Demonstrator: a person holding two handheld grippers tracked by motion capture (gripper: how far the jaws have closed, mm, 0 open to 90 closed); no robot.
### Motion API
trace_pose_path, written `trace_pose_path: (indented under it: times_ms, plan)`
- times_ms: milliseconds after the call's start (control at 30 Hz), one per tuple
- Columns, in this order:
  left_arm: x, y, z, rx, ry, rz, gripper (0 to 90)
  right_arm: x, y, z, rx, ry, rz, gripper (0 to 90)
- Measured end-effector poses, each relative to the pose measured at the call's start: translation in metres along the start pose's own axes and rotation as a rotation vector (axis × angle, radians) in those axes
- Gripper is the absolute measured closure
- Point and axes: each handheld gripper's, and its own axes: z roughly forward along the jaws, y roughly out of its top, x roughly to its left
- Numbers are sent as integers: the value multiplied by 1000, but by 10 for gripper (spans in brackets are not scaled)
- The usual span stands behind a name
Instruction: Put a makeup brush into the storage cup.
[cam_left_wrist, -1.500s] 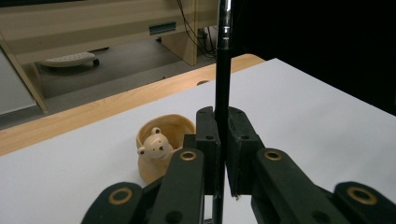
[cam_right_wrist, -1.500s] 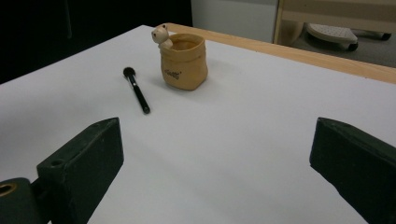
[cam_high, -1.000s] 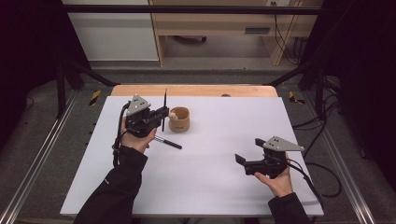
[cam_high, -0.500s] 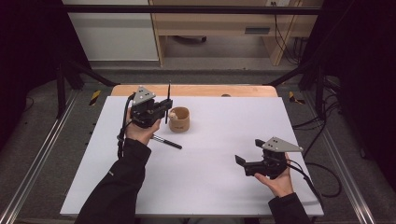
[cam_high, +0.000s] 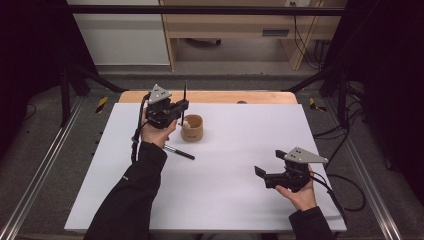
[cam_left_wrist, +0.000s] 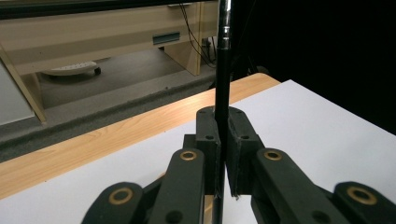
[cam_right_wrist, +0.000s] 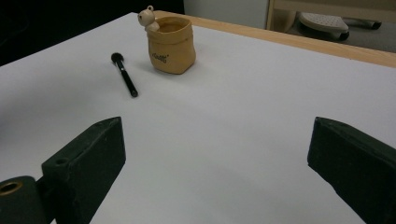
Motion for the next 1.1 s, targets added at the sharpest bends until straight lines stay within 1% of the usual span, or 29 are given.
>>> trace_pose_path:
  times_ms: [100, 267, 400, 533, 600, 767, 867, 967, 1033, 1100]
  plan:
    - [2, 0, 5, -1, 8, 5, 843, 0, 0, 0, 3, -4, -1, 46]
    - [8, -2, 12, 4, 21, -7, 843, -1, 0, 0, 2, -4, 1, 44]
    - [12, -3, 19, 6, 22, -14, 843, -1, -1, 0, 1, -7, -1, 43]
    - [14, -3, 28, 16, 31, -5, 843, -2, -1, 0, 0, -9, -1, 43]
    - [15, -3, 31, 20, 34, -8, 844, -2, -1, 0, 0, -15, 2, 43]
    - [17, -3, 39, 30, 48, 8, 844, -3, -1, -1, -2, -15, 4, 42]
    - [19, -3, 44, 24, 50, -1, 844, -3, -1, -1, -2, -15, 3, 41]
    - [21, -6, 48, 29, 52, -8, 844, -3, -1, 0, -2, -15, 3, 40]
    - [22, -7, 51, 30, 46, -17, 845, -3, -2, 0, 5, -15, 1, 39]
    - [22, -8, 53, 25, 47, -16, 844, -3, -2, 0, 5, -14, -1, 39]
